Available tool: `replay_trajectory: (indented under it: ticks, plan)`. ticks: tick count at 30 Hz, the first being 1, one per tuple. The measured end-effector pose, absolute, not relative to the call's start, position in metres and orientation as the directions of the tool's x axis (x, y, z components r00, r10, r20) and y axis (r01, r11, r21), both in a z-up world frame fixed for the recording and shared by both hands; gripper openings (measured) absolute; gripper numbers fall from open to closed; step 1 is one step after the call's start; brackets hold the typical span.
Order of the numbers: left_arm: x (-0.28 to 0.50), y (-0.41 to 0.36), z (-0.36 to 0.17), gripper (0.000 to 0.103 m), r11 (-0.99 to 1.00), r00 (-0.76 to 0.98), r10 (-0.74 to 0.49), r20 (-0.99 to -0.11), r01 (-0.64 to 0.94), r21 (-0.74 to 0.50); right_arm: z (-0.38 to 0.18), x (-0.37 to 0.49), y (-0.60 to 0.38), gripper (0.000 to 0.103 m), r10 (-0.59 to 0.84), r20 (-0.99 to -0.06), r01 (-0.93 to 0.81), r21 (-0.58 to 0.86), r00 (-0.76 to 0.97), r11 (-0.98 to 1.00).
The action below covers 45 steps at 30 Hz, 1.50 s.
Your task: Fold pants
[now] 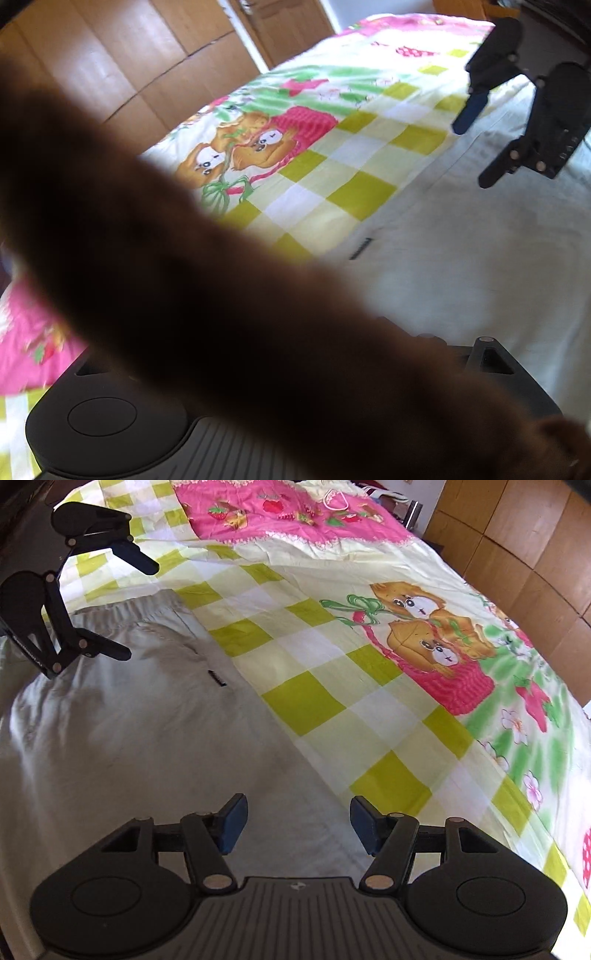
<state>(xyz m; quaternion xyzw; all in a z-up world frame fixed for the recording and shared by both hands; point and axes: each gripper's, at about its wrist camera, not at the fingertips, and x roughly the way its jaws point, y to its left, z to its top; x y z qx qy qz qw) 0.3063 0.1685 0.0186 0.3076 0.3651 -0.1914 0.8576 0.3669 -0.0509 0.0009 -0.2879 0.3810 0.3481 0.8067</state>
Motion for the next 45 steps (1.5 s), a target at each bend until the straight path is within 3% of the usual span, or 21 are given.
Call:
replay_trajectory:
  ticks: [10,15,16,18,20,21,24,25,30,36,41,45]
  plan:
    - [0.384,0.213,-0.012,0.092,0.733,0.413,-0.164,-0.896,0.659,0.170,-0.010,0.420,-0.017,0.074,0.298,-0.922,-0.830,-0.042,0.246,0.557]
    - [0.397,0.223,-0.027,0.095,0.747,0.348,-0.185,-0.919,0.657,0.098,-0.022,0.428,-0.013,0.074,0.284,-0.932,-0.822,-0.024,0.224,0.569]
    - [0.398,0.225,-0.029,0.095,0.752,0.341,-0.190,-0.921,0.653,0.087,-0.023,0.429,-0.012,0.073,0.285,-0.932,-0.820,-0.021,0.223,0.572]
    - [0.396,0.225,-0.030,0.093,0.757,0.346,-0.193,-0.918,0.648,0.085,-0.022,0.429,-0.012,0.059,0.296,-0.927,-0.814,-0.016,0.229,0.581]
    - [0.389,0.224,-0.027,0.088,0.758,0.365,-0.194,-0.911,0.645,0.097,-0.019,0.427,-0.012,0.018,0.299,-0.920,-0.798,-0.023,0.252,0.602]
    - [0.385,0.223,-0.025,0.077,0.757,0.369,-0.199,-0.908,0.646,0.097,-0.018,0.425,-0.012,0.018,0.297,-0.920,-0.795,-0.025,0.255,0.606]
    - [0.374,0.215,-0.017,0.026,0.733,0.389,-0.177,-0.904,0.665,0.143,-0.013,0.414,-0.008,0.018,0.282,-0.913,-0.802,-0.075,0.294,0.593]
    - [0.371,0.211,-0.015,0.018,0.717,0.400,-0.156,-0.903,0.675,0.175,-0.010,0.411,-0.008,0.018,0.284,-0.910,-0.803,-0.081,0.300,0.590]
    - [0.354,0.208,-0.007,0.009,0.703,0.466,-0.102,-0.879,0.658,0.268,0.021,0.388,-0.014,0.018,0.350,-0.856,-0.786,-0.099,0.380,0.610]
    - [0.304,0.211,0.021,0.008,0.726,0.593,-0.077,-0.802,0.584,0.362,0.061,0.322,-0.027,0.018,0.438,-0.763,-0.773,-0.124,0.475,0.622]
    - [0.229,0.201,0.056,0.008,0.717,0.694,-0.085,-0.715,0.541,0.440,0.093,0.233,-0.041,0.018,0.450,-0.713,-0.754,-0.168,0.538,0.635]
    - [0.159,0.196,0.077,0.009,0.731,0.732,-0.093,-0.675,0.511,0.453,0.102,0.167,-0.054,0.018,0.470,-0.713,-0.747,-0.113,0.520,0.655]
